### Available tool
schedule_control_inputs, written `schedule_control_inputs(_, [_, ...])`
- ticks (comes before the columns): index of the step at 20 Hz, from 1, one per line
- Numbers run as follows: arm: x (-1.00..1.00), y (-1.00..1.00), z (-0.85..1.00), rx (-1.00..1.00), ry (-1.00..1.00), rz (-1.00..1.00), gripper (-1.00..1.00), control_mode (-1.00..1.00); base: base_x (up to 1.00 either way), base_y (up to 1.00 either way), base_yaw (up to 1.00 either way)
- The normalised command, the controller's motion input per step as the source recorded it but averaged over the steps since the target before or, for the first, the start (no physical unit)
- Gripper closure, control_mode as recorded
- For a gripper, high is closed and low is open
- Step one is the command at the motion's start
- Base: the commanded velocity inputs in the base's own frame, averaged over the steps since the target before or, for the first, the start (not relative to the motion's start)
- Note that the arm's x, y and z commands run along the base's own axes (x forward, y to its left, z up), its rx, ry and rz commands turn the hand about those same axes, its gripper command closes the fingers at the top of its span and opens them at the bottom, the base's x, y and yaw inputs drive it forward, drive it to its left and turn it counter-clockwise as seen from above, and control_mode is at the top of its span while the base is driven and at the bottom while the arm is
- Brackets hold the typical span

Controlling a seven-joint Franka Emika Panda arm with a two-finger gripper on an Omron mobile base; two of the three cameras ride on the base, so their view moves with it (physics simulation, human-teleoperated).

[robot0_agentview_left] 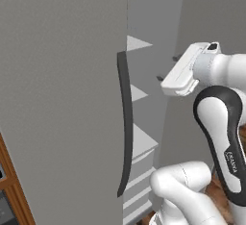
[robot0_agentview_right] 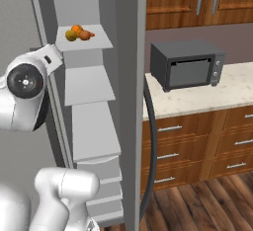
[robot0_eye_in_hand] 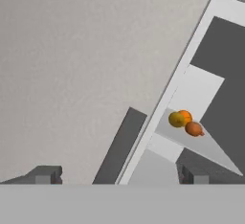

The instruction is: Take the orange and tangerine from the second highest rack and move them to the highest rack where the lemon and carrot are located, to maximize freezer space. Close the freezer door after rearranging.

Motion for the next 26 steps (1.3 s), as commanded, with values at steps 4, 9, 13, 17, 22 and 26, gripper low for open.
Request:
schedule_control_inputs(4, [-1.00, -0.01, -0.04, -0.05, 0.00, -0.10, -1.00, -1.00, 0.00, 0.00, 0.00])
schedule_control_inputs(9, [-0.64, 0.05, -0.32, -0.10, 0.14, -0.02, -1.00, -1.00, 0.00, 0.00, 0.00])
schedule_control_inputs(13, [-0.25, 0.00, -0.12, 0.03, 0.00, -0.02, -1.00, 1.00, -0.75, -0.35, -0.29])
schedule_control_inputs(17, [0.00, 0.00, 0.00, 0.00, 0.00, 0.00, -1.00, 1.00, -0.91, -0.85, -0.50])
schedule_control_inputs(22, [0.00, 0.00, 0.00, 0.00, 0.00, 0.00, -1.00, 1.00, -0.33, -1.00, -0.40])
schedule_control_inputs(26, [0.00, 0.00, 0.00, 0.00, 0.00, 0.00, -1.00, 1.00, 0.05, -0.98, -0.06])
